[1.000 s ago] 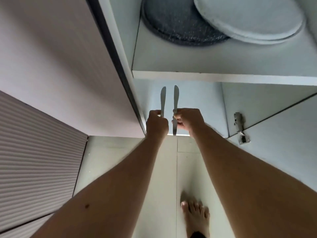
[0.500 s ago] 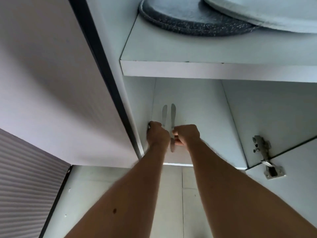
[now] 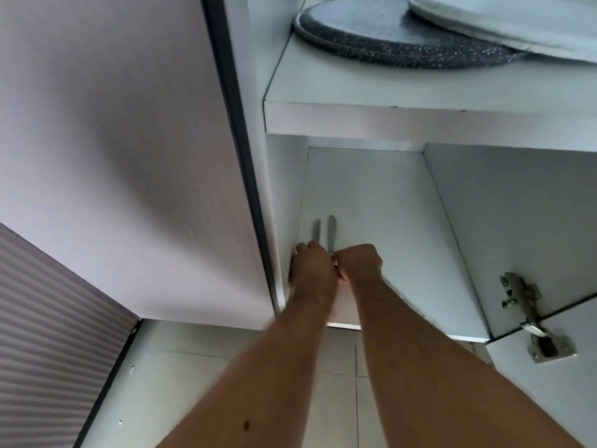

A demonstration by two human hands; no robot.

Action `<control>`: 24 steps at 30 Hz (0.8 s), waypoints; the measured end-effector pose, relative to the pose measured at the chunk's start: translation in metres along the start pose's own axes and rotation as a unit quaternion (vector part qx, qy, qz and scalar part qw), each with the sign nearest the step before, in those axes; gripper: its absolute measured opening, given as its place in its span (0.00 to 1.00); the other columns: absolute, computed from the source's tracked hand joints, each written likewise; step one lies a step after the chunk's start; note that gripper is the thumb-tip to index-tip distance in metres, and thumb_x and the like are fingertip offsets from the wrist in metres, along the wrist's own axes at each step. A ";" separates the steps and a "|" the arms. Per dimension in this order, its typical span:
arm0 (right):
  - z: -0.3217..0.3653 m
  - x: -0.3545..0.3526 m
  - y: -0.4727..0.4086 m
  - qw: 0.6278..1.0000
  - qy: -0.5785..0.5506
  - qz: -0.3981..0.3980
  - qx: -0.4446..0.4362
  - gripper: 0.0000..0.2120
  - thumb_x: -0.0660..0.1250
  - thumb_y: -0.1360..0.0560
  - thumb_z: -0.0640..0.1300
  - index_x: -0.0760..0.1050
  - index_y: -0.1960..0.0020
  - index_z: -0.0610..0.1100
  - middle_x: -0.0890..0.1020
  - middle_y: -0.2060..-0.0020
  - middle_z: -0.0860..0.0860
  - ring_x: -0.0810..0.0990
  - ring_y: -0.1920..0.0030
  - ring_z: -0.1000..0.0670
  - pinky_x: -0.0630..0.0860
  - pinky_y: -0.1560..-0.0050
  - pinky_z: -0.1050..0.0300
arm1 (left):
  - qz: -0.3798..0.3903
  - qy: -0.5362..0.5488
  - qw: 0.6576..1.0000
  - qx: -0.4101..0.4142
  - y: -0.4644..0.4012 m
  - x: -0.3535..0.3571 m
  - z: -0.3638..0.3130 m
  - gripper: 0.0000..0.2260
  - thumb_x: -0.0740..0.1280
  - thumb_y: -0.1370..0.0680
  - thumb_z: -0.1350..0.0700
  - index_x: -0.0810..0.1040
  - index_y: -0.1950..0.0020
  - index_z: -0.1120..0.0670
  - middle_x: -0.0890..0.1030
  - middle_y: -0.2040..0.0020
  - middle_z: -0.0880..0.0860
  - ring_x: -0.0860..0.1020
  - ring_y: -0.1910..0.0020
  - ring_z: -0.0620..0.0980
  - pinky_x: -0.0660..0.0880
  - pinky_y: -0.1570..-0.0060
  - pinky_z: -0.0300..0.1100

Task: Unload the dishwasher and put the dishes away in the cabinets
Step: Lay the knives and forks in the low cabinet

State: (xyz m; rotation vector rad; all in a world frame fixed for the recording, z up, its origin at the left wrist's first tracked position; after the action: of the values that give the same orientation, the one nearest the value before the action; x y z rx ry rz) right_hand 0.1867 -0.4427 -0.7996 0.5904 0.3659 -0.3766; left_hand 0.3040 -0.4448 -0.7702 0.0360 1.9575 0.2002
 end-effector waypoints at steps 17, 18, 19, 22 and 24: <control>-0.006 -0.002 0.014 0.999 0.012 -0.026 -0.045 0.07 0.66 0.26 0.40 0.82 0.52 0.42 0.83 0.59 0.47 0.83 0.55 0.46 0.77 0.65 0.63 | 0.030 -0.259 0.957 0.126 -0.001 0.023 -0.003 0.17 0.68 0.23 0.57 0.73 0.37 0.63 0.75 0.42 0.60 0.73 0.42 0.58 0.73 0.48 0.47; -0.004 -0.001 0.012 0.998 0.033 -0.022 -0.054 0.06 0.66 0.27 0.39 0.82 0.54 0.41 0.82 0.61 0.48 0.82 0.57 0.47 0.73 0.70 0.68 | 0.030 -0.264 0.955 0.131 -0.001 0.024 -0.003 0.16 0.67 0.22 0.57 0.73 0.37 0.63 0.75 0.42 0.60 0.73 0.42 0.58 0.73 0.47 0.47; -0.002 -0.001 0.010 0.997 0.051 -0.020 -0.062 0.06 0.66 0.27 0.37 0.82 0.55 0.40 0.82 0.63 0.48 0.81 0.60 0.48 0.67 0.76 0.72 | 0.029 -0.268 0.953 0.134 -0.001 0.025 -0.004 0.16 0.67 0.22 0.57 0.73 0.37 0.63 0.75 0.42 0.60 0.73 0.42 0.57 0.73 0.47 0.47; 0.004 0.001 0.008 0.994 0.074 -0.024 -0.072 0.07 0.66 0.27 0.38 0.84 0.55 0.41 0.85 0.59 0.47 0.75 0.68 0.54 0.65 0.80 0.71 | 0.007 -0.251 0.958 0.136 -0.001 0.025 -0.002 0.14 0.63 0.20 0.59 0.73 0.37 0.62 0.75 0.41 0.59 0.73 0.42 0.57 0.73 0.47 0.46; 0.008 0.003 0.007 0.991 0.100 -0.029 -0.087 0.08 0.65 0.25 0.38 0.83 0.56 0.41 0.84 0.59 0.47 0.71 0.71 0.57 0.63 0.81 0.70 | -0.017 -0.254 0.956 0.149 0.003 0.023 -0.003 0.14 0.58 0.20 0.60 0.72 0.35 0.62 0.75 0.40 0.60 0.72 0.42 0.57 0.72 0.44 0.47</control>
State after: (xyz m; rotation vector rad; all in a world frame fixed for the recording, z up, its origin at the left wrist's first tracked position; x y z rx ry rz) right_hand 0.1937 -0.4424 -0.7914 0.4484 0.6033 -0.3380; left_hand 0.2922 -0.4394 -0.7898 0.2300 1.4572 -0.1218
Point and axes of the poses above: each hand's wrist, its own y-axis away from the middle knuckle, its own x-axis out of the palm, z = x × y, the point moved 7 cm from there along -y, towards the middle knuckle
